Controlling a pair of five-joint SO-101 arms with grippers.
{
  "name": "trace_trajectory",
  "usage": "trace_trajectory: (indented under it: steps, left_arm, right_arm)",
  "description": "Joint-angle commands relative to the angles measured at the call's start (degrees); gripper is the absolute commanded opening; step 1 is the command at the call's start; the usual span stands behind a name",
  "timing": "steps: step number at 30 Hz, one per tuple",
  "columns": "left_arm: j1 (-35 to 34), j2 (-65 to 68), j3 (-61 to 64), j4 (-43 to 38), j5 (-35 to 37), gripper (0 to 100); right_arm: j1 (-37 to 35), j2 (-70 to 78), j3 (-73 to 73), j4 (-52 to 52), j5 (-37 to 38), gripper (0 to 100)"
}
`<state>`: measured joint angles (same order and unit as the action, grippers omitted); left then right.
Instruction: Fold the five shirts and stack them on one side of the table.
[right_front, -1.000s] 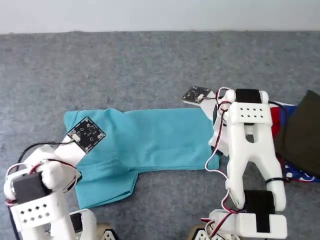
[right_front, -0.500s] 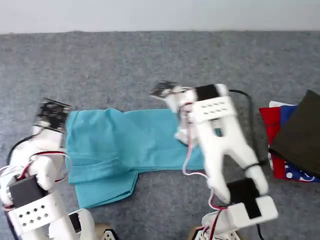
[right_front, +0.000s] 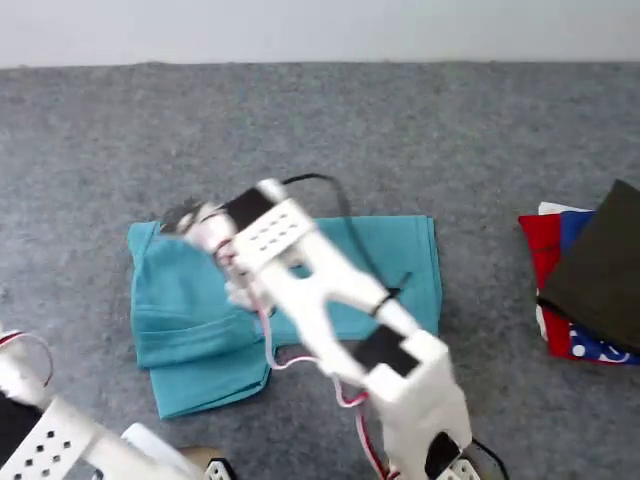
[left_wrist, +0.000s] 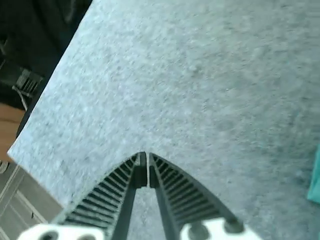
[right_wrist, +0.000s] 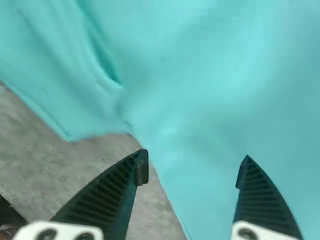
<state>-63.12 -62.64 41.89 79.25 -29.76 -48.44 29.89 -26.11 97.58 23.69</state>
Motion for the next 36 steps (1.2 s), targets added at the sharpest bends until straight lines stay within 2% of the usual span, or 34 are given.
trace_trajectory:
  steps: [1,8,18,23,31,36]
  left_arm:
    - [-2.64,-0.62,-1.98,-0.79,0.09,1]
    - [-3.34,-0.62,-1.98,-0.53,0.18,1]
    - [-2.9,-0.62,-1.98,-0.53,0.35,1]
    - [-3.16,-0.62,-0.48,-0.79,0.35,1]
    - [-3.25,-0.62,0.4,-0.88,0.26,1]
    - [-3.16,-0.62,0.31,-0.88,0.18,1]
  right_arm:
    - [-3.74,3.74,-8.79,2.68,-0.62,27.5]
    - [-6.9,8.13,-17.23,4.79,-0.62,25.6]
    - [-10.42,9.71,-17.23,3.82,-0.62,25.5]
    - [-9.89,13.93,-17.23,3.74,-0.62,24.9]
    - [-9.63,14.55,-21.36,4.18,-0.26,1.7]
    - [-9.01,14.55,-27.96,5.14,-0.26,1.0]
